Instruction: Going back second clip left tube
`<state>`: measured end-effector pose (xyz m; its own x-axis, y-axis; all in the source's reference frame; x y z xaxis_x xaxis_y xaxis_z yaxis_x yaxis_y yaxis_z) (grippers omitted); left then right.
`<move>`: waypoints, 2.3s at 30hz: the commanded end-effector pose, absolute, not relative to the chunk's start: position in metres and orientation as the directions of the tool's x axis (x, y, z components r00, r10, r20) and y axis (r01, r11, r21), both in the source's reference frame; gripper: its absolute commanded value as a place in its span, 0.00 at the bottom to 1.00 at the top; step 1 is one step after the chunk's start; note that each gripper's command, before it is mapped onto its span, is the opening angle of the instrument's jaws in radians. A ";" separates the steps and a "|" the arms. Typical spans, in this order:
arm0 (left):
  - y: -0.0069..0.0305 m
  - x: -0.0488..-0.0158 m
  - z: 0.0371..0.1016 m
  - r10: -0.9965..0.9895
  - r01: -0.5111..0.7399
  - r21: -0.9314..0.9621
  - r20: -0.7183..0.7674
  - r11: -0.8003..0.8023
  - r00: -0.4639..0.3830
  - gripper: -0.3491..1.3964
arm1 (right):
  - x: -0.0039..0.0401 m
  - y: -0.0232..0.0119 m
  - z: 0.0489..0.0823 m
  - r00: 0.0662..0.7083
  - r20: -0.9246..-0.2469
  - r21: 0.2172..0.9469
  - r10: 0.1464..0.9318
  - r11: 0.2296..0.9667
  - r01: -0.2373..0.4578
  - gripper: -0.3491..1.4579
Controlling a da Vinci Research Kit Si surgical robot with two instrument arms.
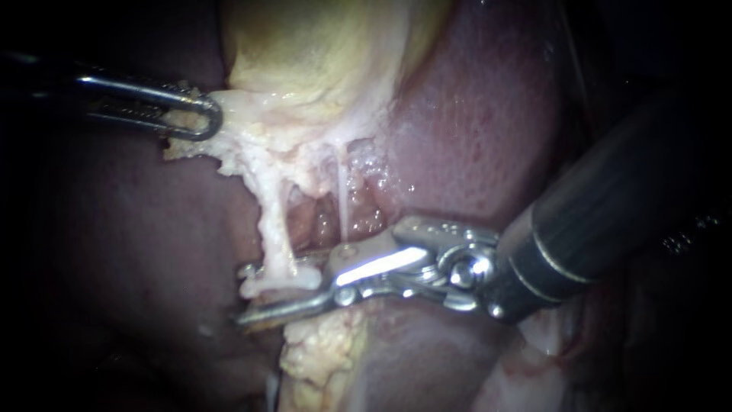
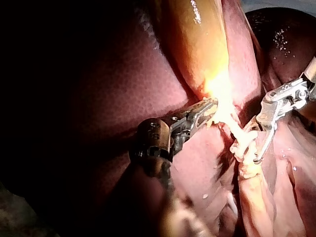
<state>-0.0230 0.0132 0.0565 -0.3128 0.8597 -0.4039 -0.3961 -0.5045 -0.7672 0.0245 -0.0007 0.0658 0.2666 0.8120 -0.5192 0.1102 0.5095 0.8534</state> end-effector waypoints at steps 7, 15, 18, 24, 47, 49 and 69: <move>0.0131 -0.0230 0.0563 0.859 -0.393 -0.768 -0.404 -0.505 -0.313 0.00 | 0.0244 0.0001 0.0700 0.243 -0.584 0.807 0.775 0.585 0.075 0.47; 0.0131 -0.0229 0.0561 0.860 -0.393 -0.769 -0.403 -0.504 -0.313 0.00 | 0.0236 0.0015 0.0716 0.224 -0.652 0.749 0.724 0.661 0.046 0.47; 0.0131 -0.0229 0.0559 0.860 -0.393 -0.770 -0.403 -0.503 -0.313 0.00 | 0.0234 0.0017 0.0717 0.222 -0.660 0.742 0.718 0.669 0.041 0.47; 0.0131 -0.0227 0.0559 0.860 -0.392 -0.770 -0.403 -0.504 -0.314 0.00 | 0.0222 0.0021 0.0719 0.216 -0.668 0.734 0.712 0.679 0.032 0.47; 0.0132 -0.0226 0.0562 0.859 -0.391 -0.770 -0.403 -0.505 -0.315 0.00 | 0.0059 0.0012 0.0646 0.389 -0.873 0.353 0.293 0.931 0.089 0.47; 0.0132 -0.0226 0.0562 0.859 -0.391 -0.770 -0.403 -0.505 -0.315 0.00 | 0.0052 0.0017 0.0642 0.392 -0.875 0.342 0.284 0.936 0.086 0.47; 0.0117 -0.0270 0.0615 0.843 -0.379 -0.762 -0.405 -0.525 -0.354 0.00 | 0.0042 0.0022 0.0637 0.393 -0.880 0.326 0.265 0.940 0.096 0.47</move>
<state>-0.0271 0.0117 0.0617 -0.3535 0.8424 -0.4066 -0.3773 -0.5262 -0.7621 0.0042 0.0022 0.0636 0.3932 0.2651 -0.8804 0.0959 0.9405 0.3260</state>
